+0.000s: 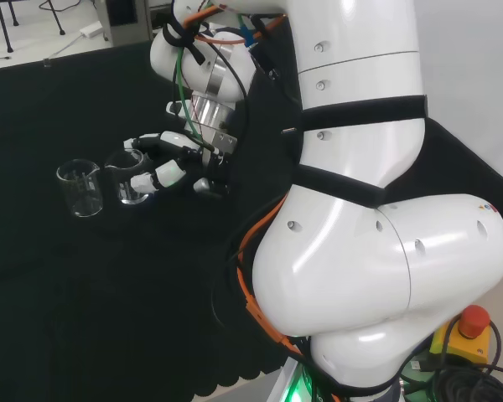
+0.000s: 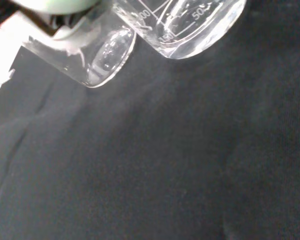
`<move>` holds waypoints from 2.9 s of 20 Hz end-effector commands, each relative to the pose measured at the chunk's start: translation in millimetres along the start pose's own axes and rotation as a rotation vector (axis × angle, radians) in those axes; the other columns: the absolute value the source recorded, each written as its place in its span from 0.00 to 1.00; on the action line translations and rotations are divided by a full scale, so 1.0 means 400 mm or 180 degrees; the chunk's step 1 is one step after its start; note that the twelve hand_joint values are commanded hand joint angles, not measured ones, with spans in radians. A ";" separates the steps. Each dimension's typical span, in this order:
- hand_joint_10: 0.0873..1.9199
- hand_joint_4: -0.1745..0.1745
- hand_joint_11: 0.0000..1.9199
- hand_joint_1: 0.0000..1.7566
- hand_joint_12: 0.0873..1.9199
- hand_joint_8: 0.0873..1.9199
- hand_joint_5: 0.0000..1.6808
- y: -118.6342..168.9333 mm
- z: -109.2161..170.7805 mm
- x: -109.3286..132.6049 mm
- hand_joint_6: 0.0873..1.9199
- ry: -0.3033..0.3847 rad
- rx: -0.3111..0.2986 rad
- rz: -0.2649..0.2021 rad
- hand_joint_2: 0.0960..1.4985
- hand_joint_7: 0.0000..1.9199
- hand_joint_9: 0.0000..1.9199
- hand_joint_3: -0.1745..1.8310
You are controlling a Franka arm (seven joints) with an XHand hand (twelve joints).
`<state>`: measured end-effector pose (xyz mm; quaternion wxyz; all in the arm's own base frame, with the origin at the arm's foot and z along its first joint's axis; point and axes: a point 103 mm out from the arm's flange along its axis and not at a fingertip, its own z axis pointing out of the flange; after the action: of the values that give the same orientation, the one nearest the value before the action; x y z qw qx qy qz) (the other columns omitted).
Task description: Pick up the beaker on the right.
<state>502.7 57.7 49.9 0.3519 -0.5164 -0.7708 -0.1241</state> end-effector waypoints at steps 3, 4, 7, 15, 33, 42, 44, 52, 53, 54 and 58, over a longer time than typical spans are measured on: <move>0.28 0.40 0.00 0.47 0.59 0.25 0.21 0.008 0.013 0.004 0.00 0.0094 -0.0056 -0.0041 0.26 0.15 0.19 0.43; 0.28 0.40 0.00 0.47 0.59 0.25 0.21 0.010 0.014 0.006 0.00 0.0106 -0.0063 -0.0048 0.26 0.14 0.19 0.43; 0.28 0.40 0.00 0.47 0.59 0.25 0.21 0.017 0.015 0.010 0.00 0.0182 -0.0062 -0.0073 0.26 0.14 0.18 0.42; 0.28 0.39 0.00 0.47 0.59 0.25 0.20 0.033 0.035 0.023 0.00 0.0389 -0.0098 -0.0089 0.25 0.13 0.18 0.41; 0.28 0.40 0.00 0.50 0.58 0.25 0.21 0.063 0.068 0.048 0.00 0.0523 -0.0275 -0.0155 0.26 0.13 0.18 0.40; 0.29 0.41 0.00 0.54 0.59 0.26 0.26 0.068 0.074 0.044 0.00 0.0668 -0.0385 -0.0135 0.27 0.15 0.19 0.40; 0.29 0.41 0.00 0.55 0.59 0.26 0.28 0.069 0.076 0.044 0.00 0.0671 -0.0427 -0.0125 0.27 0.16 0.19 0.40; 0.28 0.44 0.00 0.56 0.60 0.26 0.32 0.073 0.073 0.038 0.01 0.0720 -0.0465 -0.0075 0.28 0.17 0.20 0.40; 0.28 0.45 0.00 0.57 0.60 0.25 0.33 0.075 0.076 0.040 0.02 0.0723 -0.0482 -0.0054 0.29 0.18 0.20 0.40; 0.27 0.45 0.00 0.57 0.61 0.24 0.35 0.077 0.077 0.039 0.05 0.0735 -0.0502 -0.0037 0.30 0.19 0.21 0.40; 0.26 0.48 0.02 0.59 0.67 0.24 0.43 0.081 0.082 0.045 0.39 0.0750 -0.0543 0.0012 0.35 0.31 0.27 0.41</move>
<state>514.2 99.3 33.5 0.3952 -0.5213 -0.7152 -0.2461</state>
